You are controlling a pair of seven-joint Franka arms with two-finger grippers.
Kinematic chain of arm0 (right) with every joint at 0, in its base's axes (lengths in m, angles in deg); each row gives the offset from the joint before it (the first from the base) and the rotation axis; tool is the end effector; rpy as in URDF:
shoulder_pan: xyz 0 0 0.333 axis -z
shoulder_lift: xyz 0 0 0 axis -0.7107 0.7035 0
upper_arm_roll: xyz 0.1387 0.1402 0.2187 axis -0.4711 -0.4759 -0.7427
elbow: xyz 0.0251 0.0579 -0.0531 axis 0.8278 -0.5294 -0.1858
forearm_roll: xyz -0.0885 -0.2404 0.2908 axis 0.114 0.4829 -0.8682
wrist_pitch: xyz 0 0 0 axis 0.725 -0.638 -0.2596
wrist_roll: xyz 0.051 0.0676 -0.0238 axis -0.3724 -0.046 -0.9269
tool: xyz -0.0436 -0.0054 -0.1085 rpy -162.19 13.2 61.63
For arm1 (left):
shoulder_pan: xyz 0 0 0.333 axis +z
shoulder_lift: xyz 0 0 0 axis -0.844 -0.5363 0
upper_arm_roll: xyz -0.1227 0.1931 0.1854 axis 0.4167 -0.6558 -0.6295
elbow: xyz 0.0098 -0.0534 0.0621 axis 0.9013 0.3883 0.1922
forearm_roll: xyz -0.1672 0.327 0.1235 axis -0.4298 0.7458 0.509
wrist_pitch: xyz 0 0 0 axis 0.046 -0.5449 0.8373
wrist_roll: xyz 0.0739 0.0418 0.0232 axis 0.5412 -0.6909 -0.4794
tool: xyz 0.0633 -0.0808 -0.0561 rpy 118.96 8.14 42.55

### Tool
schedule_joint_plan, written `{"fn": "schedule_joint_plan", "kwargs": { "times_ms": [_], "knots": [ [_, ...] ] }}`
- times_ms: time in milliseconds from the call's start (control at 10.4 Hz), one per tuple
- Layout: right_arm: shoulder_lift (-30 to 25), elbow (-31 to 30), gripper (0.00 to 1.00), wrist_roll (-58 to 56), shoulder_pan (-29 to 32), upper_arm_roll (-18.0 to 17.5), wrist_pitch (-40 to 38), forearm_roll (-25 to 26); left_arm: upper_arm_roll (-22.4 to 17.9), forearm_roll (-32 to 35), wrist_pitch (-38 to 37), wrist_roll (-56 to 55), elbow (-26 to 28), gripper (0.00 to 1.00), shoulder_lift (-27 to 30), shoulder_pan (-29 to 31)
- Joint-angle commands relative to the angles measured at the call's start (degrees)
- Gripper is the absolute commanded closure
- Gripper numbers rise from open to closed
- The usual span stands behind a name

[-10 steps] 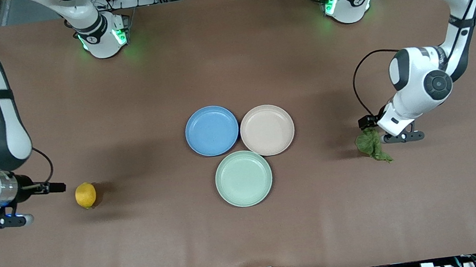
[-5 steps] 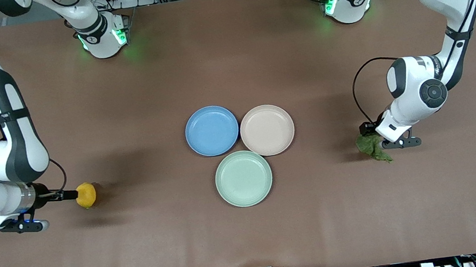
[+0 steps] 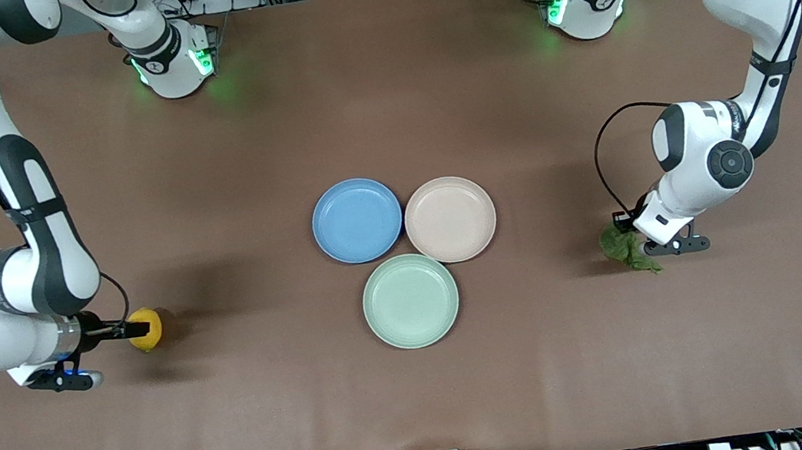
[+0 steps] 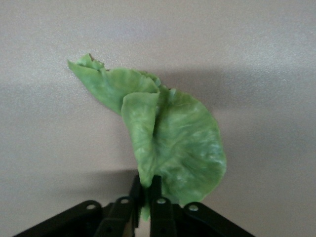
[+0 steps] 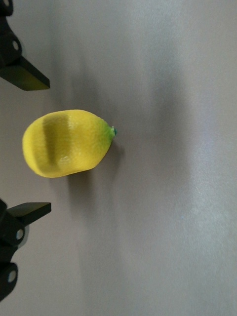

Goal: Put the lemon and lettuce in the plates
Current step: 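Close the left gripper on the lettuce while the right gripper grasps the lemon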

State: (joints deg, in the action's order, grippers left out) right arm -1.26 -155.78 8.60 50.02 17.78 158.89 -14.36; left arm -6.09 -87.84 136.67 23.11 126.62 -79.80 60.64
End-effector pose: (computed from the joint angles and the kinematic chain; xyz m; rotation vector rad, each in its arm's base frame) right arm 0.6653 -0.0668 0.2040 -3.0570 0.2278 0.2922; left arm 0.5713 -0.0533 0.1615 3.0907 -0.0528 -0.0726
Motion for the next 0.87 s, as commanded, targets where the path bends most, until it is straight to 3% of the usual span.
{"fn": "schedule_joint_plan", "kwargs": {
  "times_ms": [0, 193, 289, 385, 578, 770],
  "knots": [
    [2.1, -0.7, 0.0, 0.3, 0.0, -0.4, 3.0, -0.8, 0.1, 1.4, -0.8, -2.5, -1.0, 1.0, 1.2, -0.4],
    [2.5, -3.6, 0.03, 0.3, -0.1, -0.7, 7.4, -0.9, 1.2, 1.4, -5.1, -4.7, -1.2, 1.0, 4.6, -1.0],
    [2.4, -3.9, 0.63, 0.3, -0.1, -0.8, 7.9, -0.8, 2.0, 1.3, -7.6, -7.7, -1.6, 1.0, 6.2, -2.0],
    [2.4, -3.9, 1.0, 0.4, 0.0, -0.8, 7.9, -0.9, 2.2, 1.3, -10.2, -11.0, -2.4, 1.0, 7.6, -3.8],
    [2.0, -3.9, 1.0, 0.4, 0.0, -0.8, 7.4, -0.9, 3.8, 1.3, -15.1, -19.8, -4.1, 1.0, 10.0, -6.7],
    [0.4, -4.0, 1.0, 0.2, -0.3, -1.0, 5.3, -0.8, 9.1, 1.0, -17.2, -30.7, -6.1, 1.0, 10.0, -7.1]
  ]
}}
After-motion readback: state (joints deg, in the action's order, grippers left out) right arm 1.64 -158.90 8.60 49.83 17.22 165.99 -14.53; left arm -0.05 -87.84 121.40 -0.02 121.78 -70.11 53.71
